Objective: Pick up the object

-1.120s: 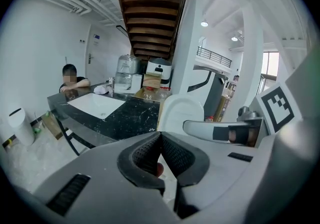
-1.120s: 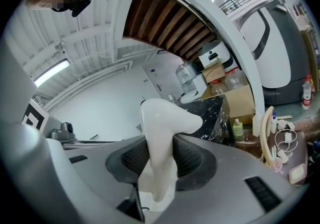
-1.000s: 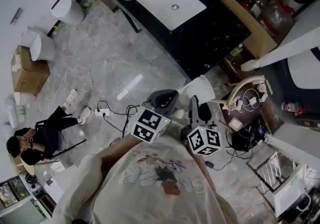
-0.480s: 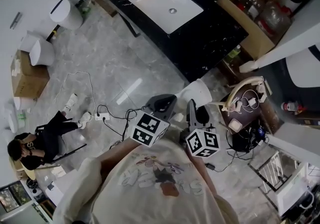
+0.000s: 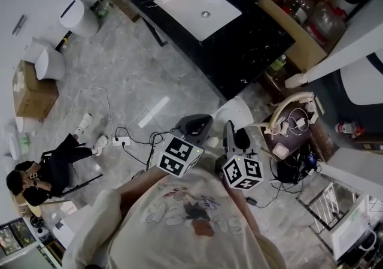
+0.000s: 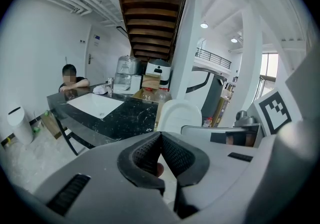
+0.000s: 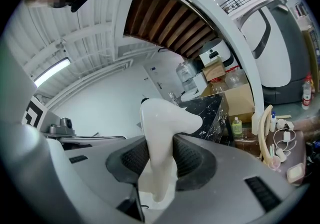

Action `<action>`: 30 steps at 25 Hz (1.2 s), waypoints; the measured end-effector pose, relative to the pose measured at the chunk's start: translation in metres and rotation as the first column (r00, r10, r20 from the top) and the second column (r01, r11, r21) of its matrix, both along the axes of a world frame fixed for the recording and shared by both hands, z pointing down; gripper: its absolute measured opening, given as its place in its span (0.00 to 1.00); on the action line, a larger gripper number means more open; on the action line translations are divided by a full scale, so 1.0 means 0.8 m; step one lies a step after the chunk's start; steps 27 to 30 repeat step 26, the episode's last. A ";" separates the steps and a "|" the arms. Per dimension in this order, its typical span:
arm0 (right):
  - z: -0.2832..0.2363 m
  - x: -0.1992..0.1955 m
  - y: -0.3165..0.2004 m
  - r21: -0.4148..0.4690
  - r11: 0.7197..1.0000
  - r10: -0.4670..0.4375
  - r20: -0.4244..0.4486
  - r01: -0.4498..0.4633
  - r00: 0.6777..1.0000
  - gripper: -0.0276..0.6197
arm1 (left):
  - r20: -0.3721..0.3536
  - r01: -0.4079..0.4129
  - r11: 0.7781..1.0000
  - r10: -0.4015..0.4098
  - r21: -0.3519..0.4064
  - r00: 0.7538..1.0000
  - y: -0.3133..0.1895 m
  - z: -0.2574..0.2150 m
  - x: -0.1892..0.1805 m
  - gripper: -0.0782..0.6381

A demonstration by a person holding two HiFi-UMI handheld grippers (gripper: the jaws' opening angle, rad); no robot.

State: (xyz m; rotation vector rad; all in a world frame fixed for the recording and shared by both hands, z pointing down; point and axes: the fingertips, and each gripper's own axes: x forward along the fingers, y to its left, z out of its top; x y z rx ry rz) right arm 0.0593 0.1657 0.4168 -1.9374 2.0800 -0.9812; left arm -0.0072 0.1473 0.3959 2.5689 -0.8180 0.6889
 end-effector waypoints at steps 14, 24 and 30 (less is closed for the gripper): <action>-0.004 -0.005 0.000 0.014 1.000 0.003 0.006 -0.003 1.000 0.27 | 0.004 0.001 1.000 -0.001 0.009 1.000 0.000 -0.003 -0.006 0.12; -0.003 -0.006 -0.001 0.012 1.000 0.006 0.006 -0.006 1.000 0.27 | 0.009 -0.002 1.000 0.002 0.005 1.000 -0.001 -0.001 -0.007 0.12; -0.004 -0.007 -0.002 0.013 1.000 0.006 0.004 -0.006 1.000 0.27 | 0.008 -0.002 1.000 0.001 0.007 1.000 -0.002 -0.002 -0.008 0.12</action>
